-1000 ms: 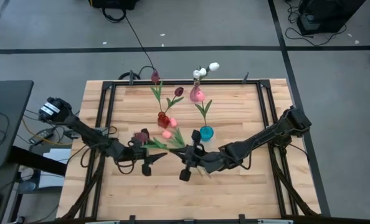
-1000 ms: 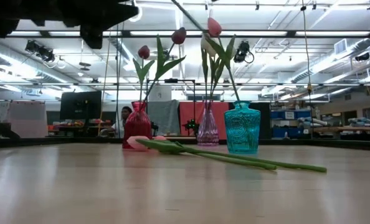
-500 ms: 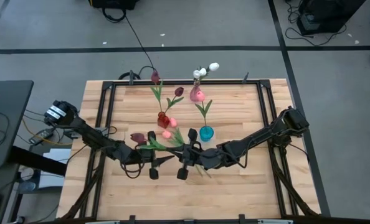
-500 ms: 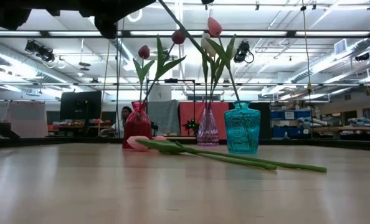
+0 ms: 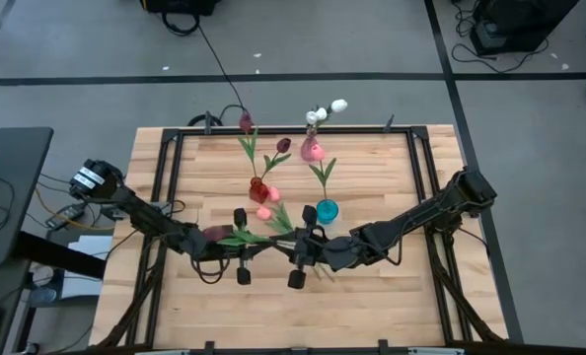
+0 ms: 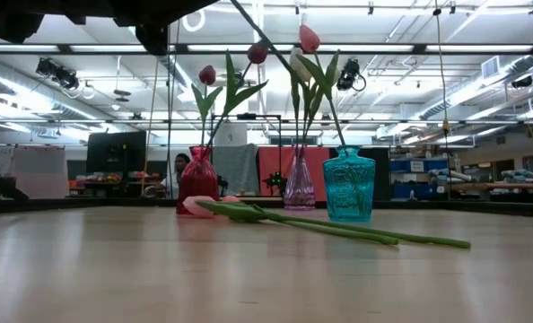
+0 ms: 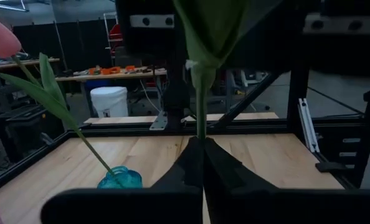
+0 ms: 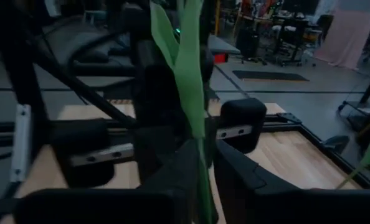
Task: Sort flowers into vase by color
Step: Put the red tulip into the red vase
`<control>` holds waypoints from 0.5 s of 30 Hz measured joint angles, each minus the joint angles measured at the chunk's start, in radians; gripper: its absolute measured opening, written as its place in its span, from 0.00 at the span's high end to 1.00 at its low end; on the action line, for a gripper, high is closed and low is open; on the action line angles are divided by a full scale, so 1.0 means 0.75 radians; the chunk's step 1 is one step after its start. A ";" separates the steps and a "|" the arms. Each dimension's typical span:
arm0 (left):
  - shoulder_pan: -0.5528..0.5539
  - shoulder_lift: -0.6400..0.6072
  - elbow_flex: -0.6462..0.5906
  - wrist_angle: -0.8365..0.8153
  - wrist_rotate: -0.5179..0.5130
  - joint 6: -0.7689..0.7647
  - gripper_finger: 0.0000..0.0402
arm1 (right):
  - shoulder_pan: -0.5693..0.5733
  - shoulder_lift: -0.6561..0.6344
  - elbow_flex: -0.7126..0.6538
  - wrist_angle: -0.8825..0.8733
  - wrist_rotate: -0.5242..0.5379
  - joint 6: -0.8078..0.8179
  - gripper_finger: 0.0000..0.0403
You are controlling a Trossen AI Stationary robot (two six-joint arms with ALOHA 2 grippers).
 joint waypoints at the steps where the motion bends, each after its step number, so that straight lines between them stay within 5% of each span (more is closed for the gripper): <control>1: 0.000 0.000 0.000 -0.003 0.000 0.001 0.99 | 0.003 -0.005 0.001 -0.015 -0.004 0.013 0.82; 10: 0.000 -0.035 -0.001 -0.112 -0.021 -0.030 1.00 | 0.054 -0.110 -0.001 -0.380 0.117 0.184 0.75; 15: -0.002 -0.118 -0.001 -0.346 -0.194 -0.091 1.00 | 0.067 -0.194 -0.035 -0.597 0.100 0.350 0.75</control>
